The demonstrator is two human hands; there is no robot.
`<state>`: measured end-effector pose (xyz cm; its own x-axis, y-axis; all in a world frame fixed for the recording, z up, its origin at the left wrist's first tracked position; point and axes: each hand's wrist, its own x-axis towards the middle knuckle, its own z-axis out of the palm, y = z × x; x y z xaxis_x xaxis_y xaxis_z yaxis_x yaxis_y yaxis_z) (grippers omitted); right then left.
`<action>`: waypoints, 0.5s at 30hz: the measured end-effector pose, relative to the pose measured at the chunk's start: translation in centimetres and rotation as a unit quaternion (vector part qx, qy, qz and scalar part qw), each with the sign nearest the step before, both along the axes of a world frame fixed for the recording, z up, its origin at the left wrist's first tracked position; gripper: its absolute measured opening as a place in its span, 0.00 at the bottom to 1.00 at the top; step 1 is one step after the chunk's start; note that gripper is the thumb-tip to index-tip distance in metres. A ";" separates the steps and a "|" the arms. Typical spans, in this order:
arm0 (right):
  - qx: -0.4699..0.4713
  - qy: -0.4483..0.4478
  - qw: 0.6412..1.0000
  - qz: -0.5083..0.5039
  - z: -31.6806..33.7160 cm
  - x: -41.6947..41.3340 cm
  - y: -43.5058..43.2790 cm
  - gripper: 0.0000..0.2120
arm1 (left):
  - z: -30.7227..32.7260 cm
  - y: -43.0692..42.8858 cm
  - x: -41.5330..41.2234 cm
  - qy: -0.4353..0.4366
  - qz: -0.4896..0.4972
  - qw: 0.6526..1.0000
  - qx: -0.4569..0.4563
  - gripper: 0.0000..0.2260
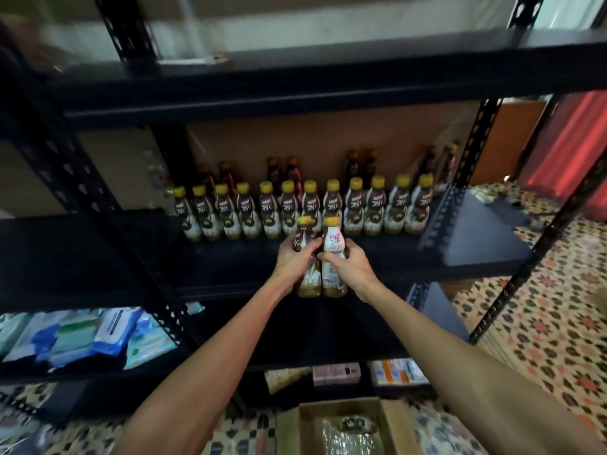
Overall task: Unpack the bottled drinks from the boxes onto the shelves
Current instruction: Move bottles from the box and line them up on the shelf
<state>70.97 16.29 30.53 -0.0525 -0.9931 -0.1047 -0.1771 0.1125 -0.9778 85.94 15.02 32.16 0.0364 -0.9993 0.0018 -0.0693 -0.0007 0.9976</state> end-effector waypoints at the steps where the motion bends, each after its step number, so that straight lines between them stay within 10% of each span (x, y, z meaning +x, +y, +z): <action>1: -0.014 0.010 1.000 -0.006 0.2 -0.3 -0.6 0.23 | 0.3 -0.5 -0.1 -0.005 -0.002 1.000 -0.013 0.10; 8: -0.038 0.071 0.997 -0.016 0.8 -2.0 -3.4 0.36 | 0.7 -3.5 -0.1 -0.059 -0.031 0.995 -0.072 0.17; 15: -0.051 0.068 0.996 -0.001 1.1 -2.2 -4.3 0.22 | 0.9 -5.2 -0.3 -0.121 -0.065 0.988 -0.075 0.20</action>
<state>68.72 11.97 31.59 -0.0614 -0.9981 0.0042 -0.3094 0.0150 -0.9508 85.62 9.84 33.07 -0.1124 -0.9833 0.1435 -0.2961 0.1709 0.9397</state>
